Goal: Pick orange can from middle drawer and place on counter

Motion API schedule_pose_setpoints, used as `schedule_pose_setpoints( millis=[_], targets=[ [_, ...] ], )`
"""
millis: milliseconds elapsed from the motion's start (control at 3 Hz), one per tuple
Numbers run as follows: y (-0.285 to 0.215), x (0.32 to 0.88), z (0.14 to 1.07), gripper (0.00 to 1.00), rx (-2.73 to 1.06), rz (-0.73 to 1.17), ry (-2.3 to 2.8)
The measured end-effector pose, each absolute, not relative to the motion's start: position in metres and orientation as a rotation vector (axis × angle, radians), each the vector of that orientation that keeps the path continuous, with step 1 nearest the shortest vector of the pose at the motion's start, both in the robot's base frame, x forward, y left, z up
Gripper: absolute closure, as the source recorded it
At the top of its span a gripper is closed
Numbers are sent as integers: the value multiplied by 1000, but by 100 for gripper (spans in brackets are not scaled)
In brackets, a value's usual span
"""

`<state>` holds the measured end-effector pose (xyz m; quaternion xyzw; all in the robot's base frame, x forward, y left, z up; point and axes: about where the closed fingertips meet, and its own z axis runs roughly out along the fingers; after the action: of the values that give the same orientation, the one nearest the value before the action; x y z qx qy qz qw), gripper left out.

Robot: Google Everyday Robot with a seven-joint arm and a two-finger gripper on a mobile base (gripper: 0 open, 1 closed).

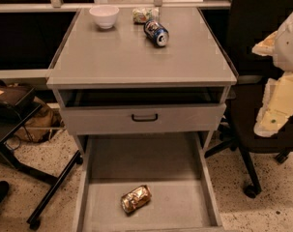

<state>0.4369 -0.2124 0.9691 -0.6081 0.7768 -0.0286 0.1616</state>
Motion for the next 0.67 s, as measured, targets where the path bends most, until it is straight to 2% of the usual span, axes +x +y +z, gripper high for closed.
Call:
schedule_pose_setpoints(
  millis=[333, 667],
  targets=[
    [-199, 435, 919, 0, -1737, 39, 2220],
    [-170, 422, 832, 0, -1779, 262, 2218]
  ],
)
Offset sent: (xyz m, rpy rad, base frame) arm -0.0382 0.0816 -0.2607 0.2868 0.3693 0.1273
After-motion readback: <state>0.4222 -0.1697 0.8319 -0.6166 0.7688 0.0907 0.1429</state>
